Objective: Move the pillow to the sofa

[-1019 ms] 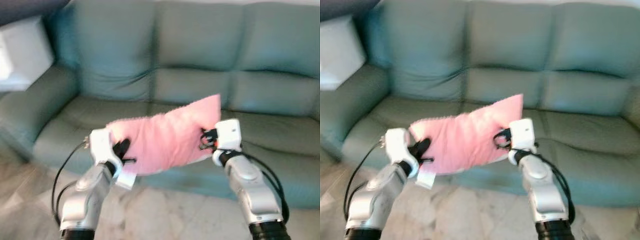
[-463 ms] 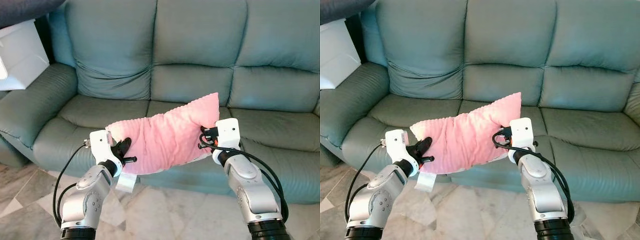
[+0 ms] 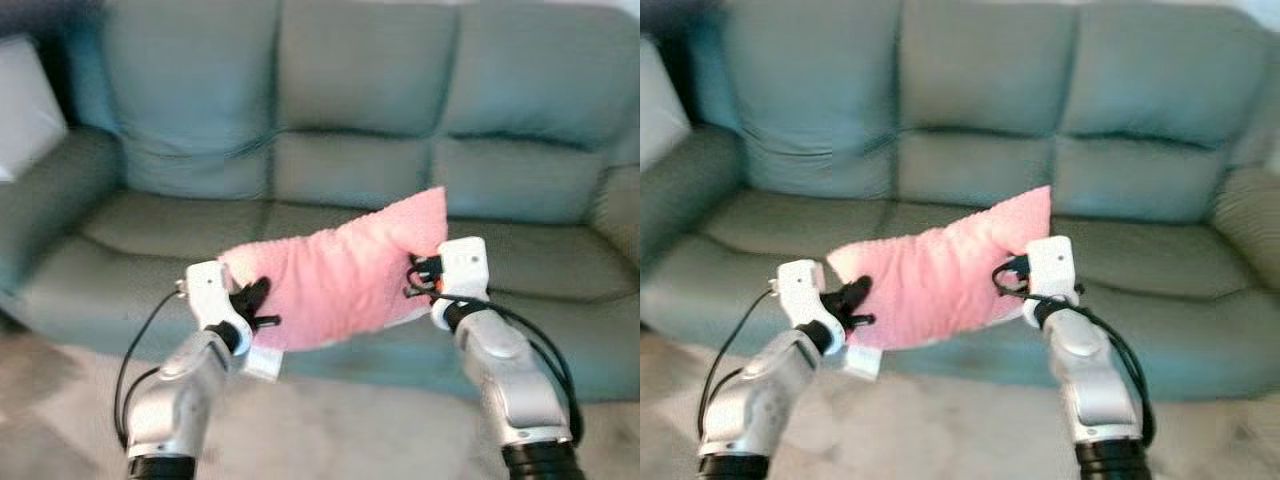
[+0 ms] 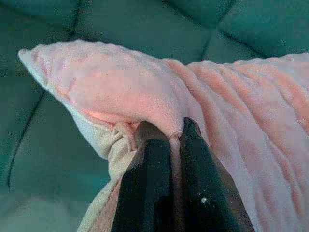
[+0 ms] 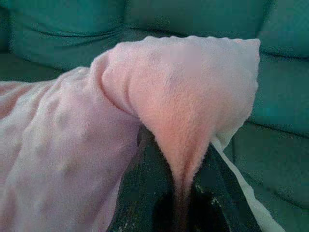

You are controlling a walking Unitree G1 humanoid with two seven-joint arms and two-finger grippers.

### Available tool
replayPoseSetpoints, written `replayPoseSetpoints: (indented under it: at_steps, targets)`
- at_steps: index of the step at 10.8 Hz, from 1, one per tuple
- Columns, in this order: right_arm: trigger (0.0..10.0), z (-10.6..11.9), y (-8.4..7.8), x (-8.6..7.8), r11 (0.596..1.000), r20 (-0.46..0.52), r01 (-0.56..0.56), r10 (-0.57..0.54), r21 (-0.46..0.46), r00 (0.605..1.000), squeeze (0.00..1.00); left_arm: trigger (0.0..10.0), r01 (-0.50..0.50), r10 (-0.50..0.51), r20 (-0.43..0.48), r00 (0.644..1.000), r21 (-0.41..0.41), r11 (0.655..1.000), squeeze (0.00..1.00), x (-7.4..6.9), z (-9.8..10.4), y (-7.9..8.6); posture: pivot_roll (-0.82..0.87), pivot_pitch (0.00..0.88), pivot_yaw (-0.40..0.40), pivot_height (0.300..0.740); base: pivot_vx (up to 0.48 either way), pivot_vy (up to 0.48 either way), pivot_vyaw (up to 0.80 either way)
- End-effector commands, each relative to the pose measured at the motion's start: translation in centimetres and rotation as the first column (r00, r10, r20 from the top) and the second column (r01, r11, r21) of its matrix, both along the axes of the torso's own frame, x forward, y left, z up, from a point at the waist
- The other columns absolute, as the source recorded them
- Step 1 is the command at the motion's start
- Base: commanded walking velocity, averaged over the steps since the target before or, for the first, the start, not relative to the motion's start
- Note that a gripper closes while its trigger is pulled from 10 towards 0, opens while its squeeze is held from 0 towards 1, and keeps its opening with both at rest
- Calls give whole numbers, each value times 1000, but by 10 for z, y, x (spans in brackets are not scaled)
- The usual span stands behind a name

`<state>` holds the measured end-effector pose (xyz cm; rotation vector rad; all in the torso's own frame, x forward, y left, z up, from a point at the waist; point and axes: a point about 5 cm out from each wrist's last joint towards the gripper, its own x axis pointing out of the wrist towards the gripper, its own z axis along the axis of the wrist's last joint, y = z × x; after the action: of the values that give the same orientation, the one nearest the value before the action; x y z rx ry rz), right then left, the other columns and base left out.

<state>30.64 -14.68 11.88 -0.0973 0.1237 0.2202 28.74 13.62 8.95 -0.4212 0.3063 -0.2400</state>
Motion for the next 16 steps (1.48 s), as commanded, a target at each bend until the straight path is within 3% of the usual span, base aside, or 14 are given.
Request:
replayPoseSetpoints:
  at_steps: [1, 5, 9, 16]
  targets:
    - [10000, 6, 4, 1, 1000, 24, -12, 12, 1, 1000, 0, 10000, 3, -3, 19, 1000, 2, 1000, 0, 2, 5, 0, -194, 41, -20, 740, 0, -480, 0]
    - [10000, 5, 4, 1, 1000, 23, -10, 10, 2, 1000, 0, 10000, -13, 11, 44, 999, 25, 1000, 0, 2, 5, 4, -192, 43, -19, 740, 0, -120, 0]
    - [10000, 5, 5, 1, 1000, 25, -9, 9, 1, 1000, 0, 10000, -27, 27, 75, 997, -4, 1000, 0, 5, 9, 10, -193, 42, -18, 740, 0, 0, 0]
    - [10000, 5, 4, 2, 1000, 26, -5, 6, -1, 1000, 0, 10000, 13, -10, 95, 995, -37, 999, 0, 2, 10, 7, -193, 40, -19, 740, 360, 314, 0]
